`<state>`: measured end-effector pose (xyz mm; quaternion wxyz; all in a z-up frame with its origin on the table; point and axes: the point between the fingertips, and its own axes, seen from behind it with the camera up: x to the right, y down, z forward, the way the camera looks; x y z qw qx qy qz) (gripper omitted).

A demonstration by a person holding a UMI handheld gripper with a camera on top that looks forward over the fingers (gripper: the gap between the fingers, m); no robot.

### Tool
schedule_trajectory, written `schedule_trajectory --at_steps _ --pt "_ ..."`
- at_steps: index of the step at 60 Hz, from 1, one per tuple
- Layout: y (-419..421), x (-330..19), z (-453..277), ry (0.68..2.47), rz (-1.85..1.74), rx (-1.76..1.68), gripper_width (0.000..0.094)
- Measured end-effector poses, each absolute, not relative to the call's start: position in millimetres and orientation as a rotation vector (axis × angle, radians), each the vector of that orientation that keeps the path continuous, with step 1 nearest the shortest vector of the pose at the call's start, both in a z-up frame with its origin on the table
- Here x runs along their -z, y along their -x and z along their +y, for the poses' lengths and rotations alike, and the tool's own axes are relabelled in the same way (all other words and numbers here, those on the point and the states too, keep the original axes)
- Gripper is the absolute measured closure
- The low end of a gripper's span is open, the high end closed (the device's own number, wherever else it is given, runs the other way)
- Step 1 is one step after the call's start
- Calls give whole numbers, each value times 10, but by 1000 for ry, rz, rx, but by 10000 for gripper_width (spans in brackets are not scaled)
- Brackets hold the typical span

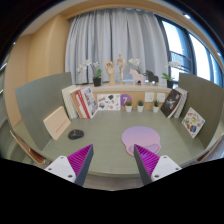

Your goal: Arrange mouse

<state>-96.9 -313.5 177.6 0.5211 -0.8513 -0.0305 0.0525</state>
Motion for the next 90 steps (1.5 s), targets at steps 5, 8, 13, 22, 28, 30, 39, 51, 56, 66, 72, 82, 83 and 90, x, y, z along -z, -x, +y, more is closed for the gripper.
schedule_trajectory --at_steps 5,8,13,22,28,30,39,51,56,66,72,82,83,90 --pt "1334 -1370 -3181 2106 -105 -150 127" --pt "1562 -1167 -3183 2139 -122 -159 124" --pt "1965 -865 -3134 2190 -129 -182 125" --pt "2670 -479 -2828 2242 -126 -212 123" --pt "3045 -246 -2546 2265 -123 -202 122" --pt "3164 -168 -2456 2278 -126 -200 121" --pt "3552 77 -2076 2324 -139 -162 122" --pt "3762 180 -1471 2333 -101 -79 122" --pt "3810 188 -1229 2330 -99 -58 124" --pt "3940 184 -820 2327 -84 -46 123" --pt "4013 176 -603 2329 -86 -49 130" --pt "4132 184 -374 2338 -123 -63 220" --pt "4142 184 -366 2340 -126 -67 243" --pt "4167 194 -350 2365 -147 -74 406"
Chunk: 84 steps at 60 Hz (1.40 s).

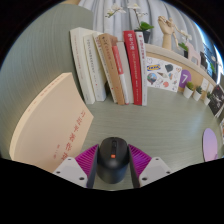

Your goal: Arrange mouse

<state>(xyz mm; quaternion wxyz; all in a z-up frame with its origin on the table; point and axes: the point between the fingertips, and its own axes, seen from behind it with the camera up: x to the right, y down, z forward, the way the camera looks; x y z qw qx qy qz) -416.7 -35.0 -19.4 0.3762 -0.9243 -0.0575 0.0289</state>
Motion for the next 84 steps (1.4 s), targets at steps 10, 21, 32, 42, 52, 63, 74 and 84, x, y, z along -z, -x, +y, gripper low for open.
schedule_trajectory --at_steps 10,21,32,42,52,63,74,84 --pt "4163 222 -371 2412 -161 -80 509" --pt "4156 224 -373 2486 -201 -125 606" --pt "3943 -102 -296 2468 -246 -204 605" --pt "3063 -1157 -96 2293 -232 -196 604" --pt "1878 -2169 32 2111 -228 -132 604" --pt "626 -2316 65 2068 -128 -70 603" --pt "-184 -1482 -39 2200 -49 -21 605" --pt "-391 -619 -223 2345 -27 -45 607"
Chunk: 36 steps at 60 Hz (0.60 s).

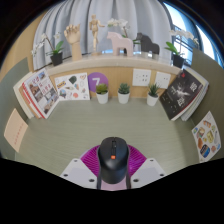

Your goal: Arrange mouse

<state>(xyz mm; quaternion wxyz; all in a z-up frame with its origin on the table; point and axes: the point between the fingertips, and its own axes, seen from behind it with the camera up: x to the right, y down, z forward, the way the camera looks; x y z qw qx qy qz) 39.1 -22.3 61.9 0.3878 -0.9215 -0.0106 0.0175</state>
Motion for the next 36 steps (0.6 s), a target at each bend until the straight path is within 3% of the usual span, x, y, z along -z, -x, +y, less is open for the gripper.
schedule_trajectory --at_steps 13,31,33,36 --pt "-336 159 -477 2471 -26 -79 570" --pt "-368 159 -487 2462 -28 -14 415" --pt "-394 159 -495 2468 -12 -2 344" --pt "-494 139 -516 2479 12 49 139"
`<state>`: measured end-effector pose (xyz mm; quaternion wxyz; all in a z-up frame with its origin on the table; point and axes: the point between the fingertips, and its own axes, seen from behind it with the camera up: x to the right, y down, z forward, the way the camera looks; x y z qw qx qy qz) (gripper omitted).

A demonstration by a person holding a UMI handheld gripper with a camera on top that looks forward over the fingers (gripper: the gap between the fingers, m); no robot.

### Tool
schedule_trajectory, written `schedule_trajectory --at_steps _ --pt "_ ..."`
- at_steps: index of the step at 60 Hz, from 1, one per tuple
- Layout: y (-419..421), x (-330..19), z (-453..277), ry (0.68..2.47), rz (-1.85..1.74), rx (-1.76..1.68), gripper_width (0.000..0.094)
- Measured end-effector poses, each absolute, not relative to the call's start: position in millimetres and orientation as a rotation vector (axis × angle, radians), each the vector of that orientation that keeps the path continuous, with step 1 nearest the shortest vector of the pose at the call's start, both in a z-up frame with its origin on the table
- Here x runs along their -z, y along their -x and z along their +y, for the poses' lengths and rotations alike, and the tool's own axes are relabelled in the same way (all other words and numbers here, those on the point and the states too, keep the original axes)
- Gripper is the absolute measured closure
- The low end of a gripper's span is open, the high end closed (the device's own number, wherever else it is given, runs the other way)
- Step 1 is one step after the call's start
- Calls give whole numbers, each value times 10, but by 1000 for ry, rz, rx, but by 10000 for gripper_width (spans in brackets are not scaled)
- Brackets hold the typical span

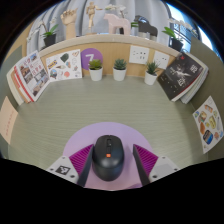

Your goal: Arrange mouse

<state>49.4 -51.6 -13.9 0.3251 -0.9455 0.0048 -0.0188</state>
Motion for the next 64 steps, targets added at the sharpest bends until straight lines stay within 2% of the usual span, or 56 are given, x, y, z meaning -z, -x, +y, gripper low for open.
schedule_trajectory --at_steps 1,2,4,11,27,38,49,64 --pt "-519 123 -531 2482 16 63 65" --pt "-521 100 -547 2486 18 69 59" --pt "-512 32 -577 2490 25 65 82" --pt "-444 -376 -645 2439 60 21 74" --pt "-161 -1748 -969 2267 9 19 78" --pt "81 -2419 -1335 2171 -22 21 74" --pt "275 -2730 -1696 2120 -13 4 76" --pt "540 -2742 -2037 2119 -45 -19 76"
